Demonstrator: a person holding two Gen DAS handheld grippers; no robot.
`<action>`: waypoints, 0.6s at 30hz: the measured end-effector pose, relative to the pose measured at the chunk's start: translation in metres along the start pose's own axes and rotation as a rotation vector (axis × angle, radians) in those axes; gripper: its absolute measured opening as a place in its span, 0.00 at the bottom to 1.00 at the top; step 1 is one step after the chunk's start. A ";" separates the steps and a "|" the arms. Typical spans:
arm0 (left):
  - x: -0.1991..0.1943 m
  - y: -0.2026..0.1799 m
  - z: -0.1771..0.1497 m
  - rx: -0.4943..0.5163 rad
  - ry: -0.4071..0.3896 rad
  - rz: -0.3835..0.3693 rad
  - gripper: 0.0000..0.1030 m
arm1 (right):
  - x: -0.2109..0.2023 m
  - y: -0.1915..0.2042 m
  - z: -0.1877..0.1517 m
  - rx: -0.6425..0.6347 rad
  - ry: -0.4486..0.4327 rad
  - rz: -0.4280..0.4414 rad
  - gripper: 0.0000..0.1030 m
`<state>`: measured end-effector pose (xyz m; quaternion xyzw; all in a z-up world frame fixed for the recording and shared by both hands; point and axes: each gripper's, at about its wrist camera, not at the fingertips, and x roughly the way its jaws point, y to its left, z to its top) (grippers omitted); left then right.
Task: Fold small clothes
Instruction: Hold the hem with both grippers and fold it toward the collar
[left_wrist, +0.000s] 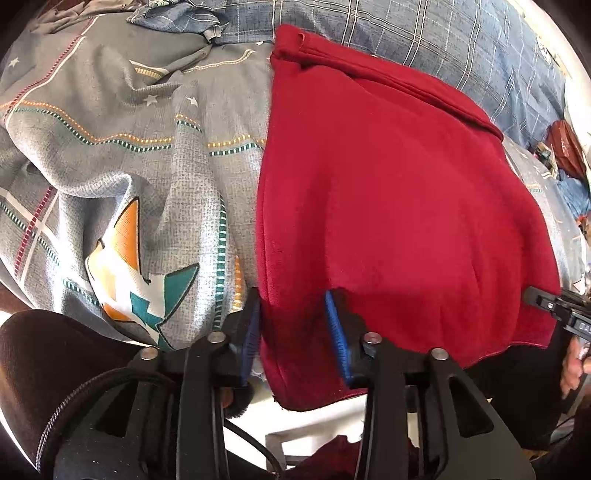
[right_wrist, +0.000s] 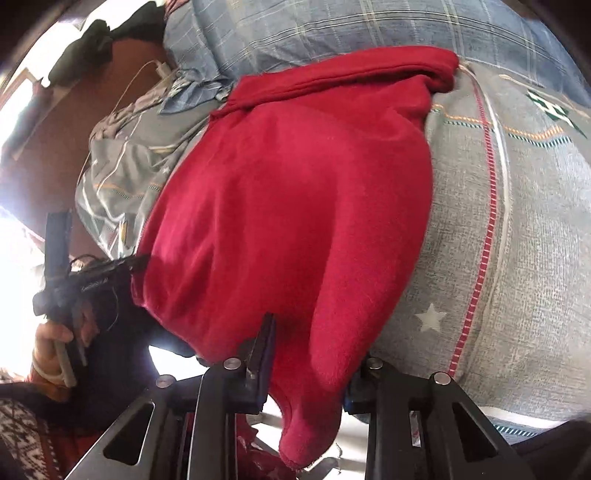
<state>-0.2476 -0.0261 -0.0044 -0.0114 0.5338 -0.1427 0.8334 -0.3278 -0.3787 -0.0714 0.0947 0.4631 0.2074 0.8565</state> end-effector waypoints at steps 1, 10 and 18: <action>0.000 0.000 -0.001 -0.006 0.008 -0.013 0.51 | 0.000 -0.003 -0.001 0.006 -0.007 -0.001 0.27; 0.000 0.002 -0.002 -0.031 0.027 -0.046 0.58 | -0.004 -0.015 -0.004 0.043 -0.031 0.064 0.33; 0.001 0.001 -0.001 -0.028 0.029 -0.035 0.58 | -0.008 -0.021 -0.008 0.058 -0.041 0.103 0.40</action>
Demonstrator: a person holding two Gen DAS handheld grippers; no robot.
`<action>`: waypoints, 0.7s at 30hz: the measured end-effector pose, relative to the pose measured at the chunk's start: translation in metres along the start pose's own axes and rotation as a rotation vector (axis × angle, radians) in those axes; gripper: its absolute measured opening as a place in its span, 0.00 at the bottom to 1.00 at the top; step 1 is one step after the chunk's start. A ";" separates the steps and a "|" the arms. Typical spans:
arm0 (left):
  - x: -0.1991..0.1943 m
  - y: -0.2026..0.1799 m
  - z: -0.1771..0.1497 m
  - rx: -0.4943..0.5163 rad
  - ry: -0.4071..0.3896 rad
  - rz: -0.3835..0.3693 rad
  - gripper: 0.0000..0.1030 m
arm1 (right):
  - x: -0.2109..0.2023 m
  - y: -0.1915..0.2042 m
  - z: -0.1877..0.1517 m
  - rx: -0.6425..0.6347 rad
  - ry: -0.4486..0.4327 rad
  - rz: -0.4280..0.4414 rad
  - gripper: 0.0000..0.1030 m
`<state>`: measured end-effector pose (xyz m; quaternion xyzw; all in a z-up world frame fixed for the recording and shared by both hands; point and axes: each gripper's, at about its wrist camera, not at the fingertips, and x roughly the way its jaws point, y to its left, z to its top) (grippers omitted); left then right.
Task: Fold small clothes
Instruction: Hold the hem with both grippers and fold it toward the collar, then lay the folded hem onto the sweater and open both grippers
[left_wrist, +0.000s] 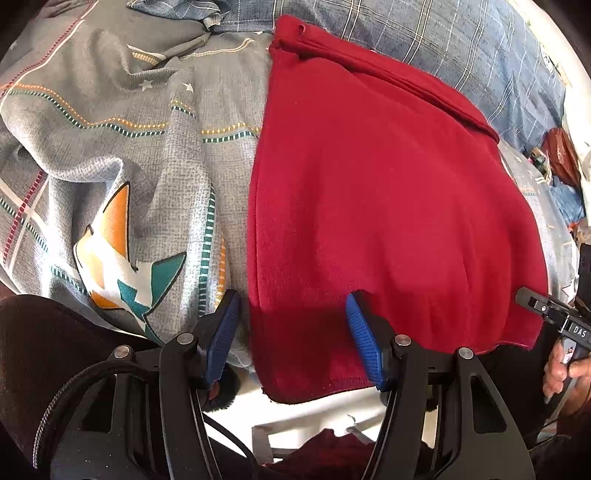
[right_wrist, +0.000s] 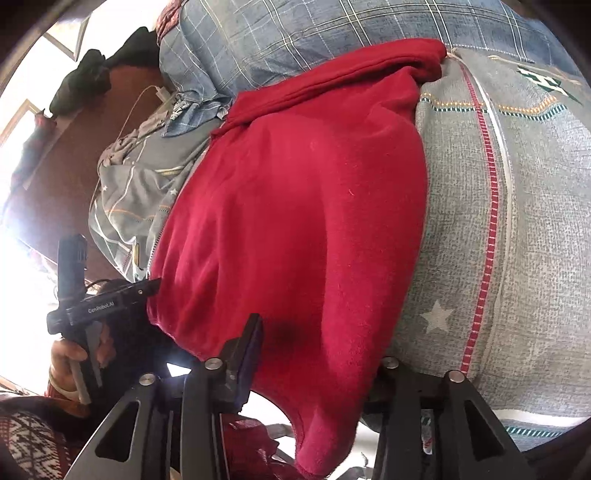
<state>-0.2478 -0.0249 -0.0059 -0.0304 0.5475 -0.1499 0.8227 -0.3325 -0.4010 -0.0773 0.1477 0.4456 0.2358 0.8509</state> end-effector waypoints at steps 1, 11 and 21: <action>0.000 -0.001 0.000 0.002 -0.002 0.002 0.58 | 0.000 0.002 0.000 -0.009 0.001 -0.008 0.40; -0.006 0.001 0.006 -0.001 0.007 -0.089 0.09 | -0.006 0.016 0.008 -0.073 -0.004 -0.018 0.19; -0.041 0.005 0.066 -0.025 -0.149 -0.244 0.08 | -0.047 0.022 0.057 -0.063 -0.205 0.064 0.19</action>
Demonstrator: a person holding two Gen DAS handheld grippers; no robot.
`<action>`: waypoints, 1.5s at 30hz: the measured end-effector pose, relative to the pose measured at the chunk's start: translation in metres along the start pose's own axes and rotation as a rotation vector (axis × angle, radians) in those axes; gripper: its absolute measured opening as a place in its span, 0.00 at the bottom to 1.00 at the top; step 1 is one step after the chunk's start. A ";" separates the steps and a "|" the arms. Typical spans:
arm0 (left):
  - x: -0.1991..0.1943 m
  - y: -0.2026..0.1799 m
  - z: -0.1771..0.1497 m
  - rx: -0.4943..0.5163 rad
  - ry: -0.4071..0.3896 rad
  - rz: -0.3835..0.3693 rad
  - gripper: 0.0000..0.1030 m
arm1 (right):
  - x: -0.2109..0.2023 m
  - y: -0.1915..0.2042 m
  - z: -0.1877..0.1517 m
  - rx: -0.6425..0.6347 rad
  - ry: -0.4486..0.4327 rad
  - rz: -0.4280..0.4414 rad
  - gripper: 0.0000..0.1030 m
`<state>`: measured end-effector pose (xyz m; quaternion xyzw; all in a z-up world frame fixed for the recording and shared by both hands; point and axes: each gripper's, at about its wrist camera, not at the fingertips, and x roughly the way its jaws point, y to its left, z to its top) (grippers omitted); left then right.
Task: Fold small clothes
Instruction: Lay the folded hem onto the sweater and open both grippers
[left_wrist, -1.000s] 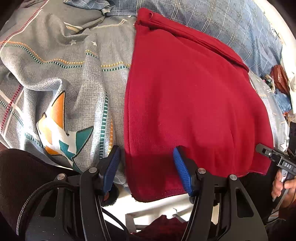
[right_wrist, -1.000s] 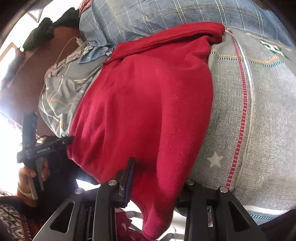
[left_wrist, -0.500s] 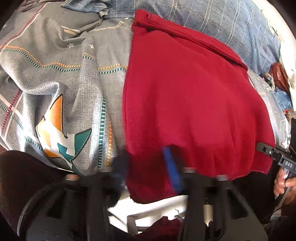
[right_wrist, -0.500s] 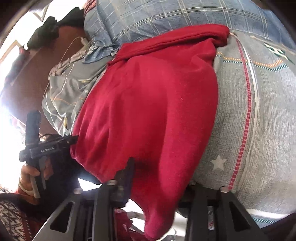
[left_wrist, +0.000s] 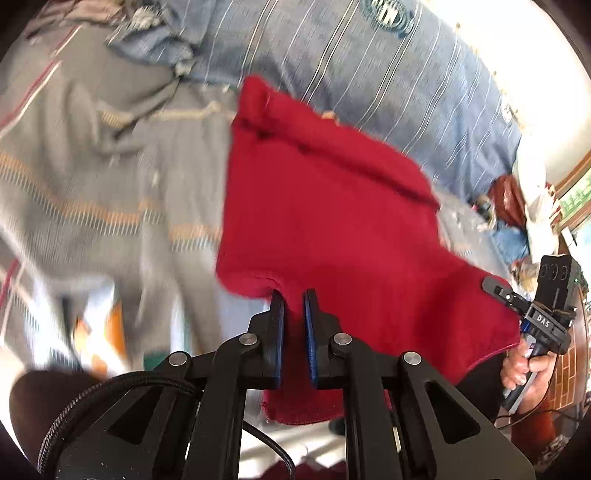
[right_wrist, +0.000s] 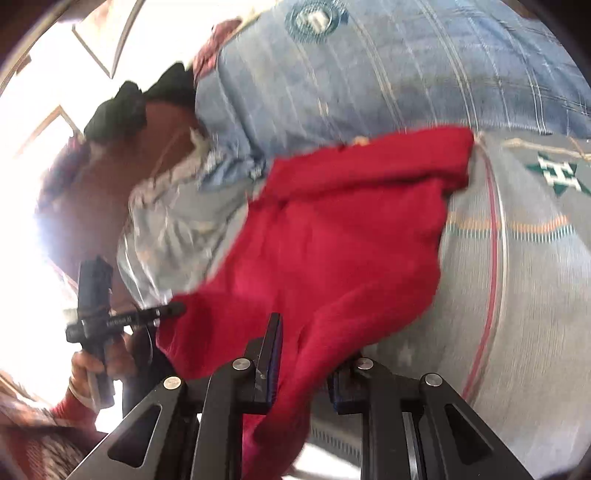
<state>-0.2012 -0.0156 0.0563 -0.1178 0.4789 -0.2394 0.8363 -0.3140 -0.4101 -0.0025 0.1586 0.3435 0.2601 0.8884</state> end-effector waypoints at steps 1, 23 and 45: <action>0.001 -0.002 0.006 0.010 -0.013 0.003 0.08 | 0.000 -0.001 0.008 0.003 -0.021 -0.007 0.16; 0.103 -0.012 0.218 0.006 -0.226 0.150 0.08 | 0.065 -0.085 0.177 0.087 -0.210 -0.237 0.11; 0.099 0.009 0.205 -0.048 -0.162 0.130 0.63 | 0.055 -0.103 0.143 0.074 -0.157 -0.217 0.35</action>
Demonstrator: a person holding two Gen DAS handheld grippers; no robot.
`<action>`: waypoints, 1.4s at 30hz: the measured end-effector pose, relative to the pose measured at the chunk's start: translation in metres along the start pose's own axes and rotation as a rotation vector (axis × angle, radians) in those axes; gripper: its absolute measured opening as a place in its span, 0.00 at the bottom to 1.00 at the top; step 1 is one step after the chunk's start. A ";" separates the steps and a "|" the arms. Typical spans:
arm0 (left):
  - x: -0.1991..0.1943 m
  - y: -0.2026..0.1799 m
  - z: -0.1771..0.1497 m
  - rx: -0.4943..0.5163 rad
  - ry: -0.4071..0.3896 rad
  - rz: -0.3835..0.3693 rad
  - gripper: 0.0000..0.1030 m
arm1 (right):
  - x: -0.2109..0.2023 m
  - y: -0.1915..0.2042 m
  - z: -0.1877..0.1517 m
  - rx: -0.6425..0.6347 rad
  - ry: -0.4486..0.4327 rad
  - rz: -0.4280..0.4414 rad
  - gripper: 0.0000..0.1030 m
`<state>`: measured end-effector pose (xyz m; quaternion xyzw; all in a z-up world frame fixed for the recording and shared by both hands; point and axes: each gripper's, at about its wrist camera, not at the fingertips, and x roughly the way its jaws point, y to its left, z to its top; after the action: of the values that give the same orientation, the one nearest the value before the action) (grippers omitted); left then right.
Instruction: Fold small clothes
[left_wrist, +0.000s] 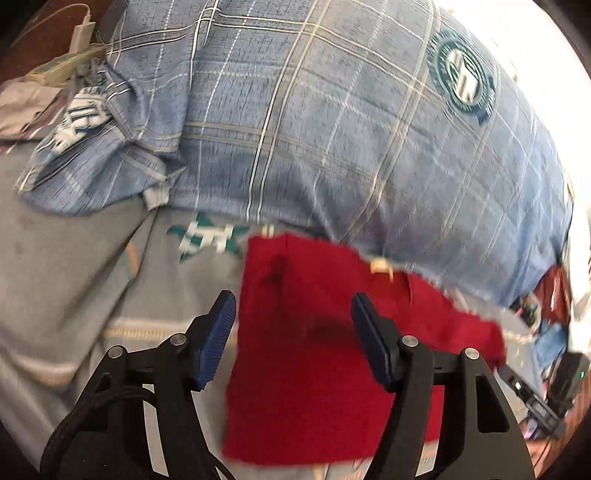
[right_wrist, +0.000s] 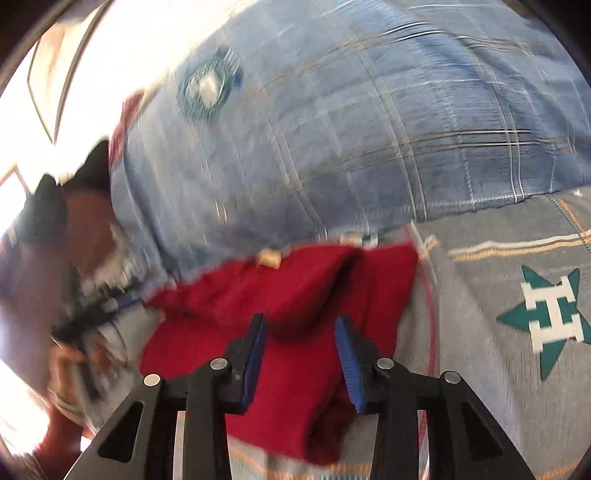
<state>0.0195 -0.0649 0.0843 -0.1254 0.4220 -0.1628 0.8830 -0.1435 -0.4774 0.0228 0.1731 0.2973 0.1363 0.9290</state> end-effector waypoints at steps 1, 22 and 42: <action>-0.002 0.000 -0.009 0.009 0.010 0.000 0.63 | 0.005 0.007 -0.004 -0.040 0.028 -0.055 0.35; 0.111 0.006 0.021 0.057 0.157 0.208 0.64 | 0.145 -0.021 0.086 0.019 0.117 -0.290 0.46; 0.019 -0.004 -0.061 0.053 0.102 0.224 0.64 | 0.053 -0.011 0.001 -0.148 0.071 -0.337 0.19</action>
<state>-0.0184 -0.0812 0.0354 -0.0459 0.4736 -0.0805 0.8759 -0.0996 -0.4685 -0.0082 0.0470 0.3437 0.0065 0.9379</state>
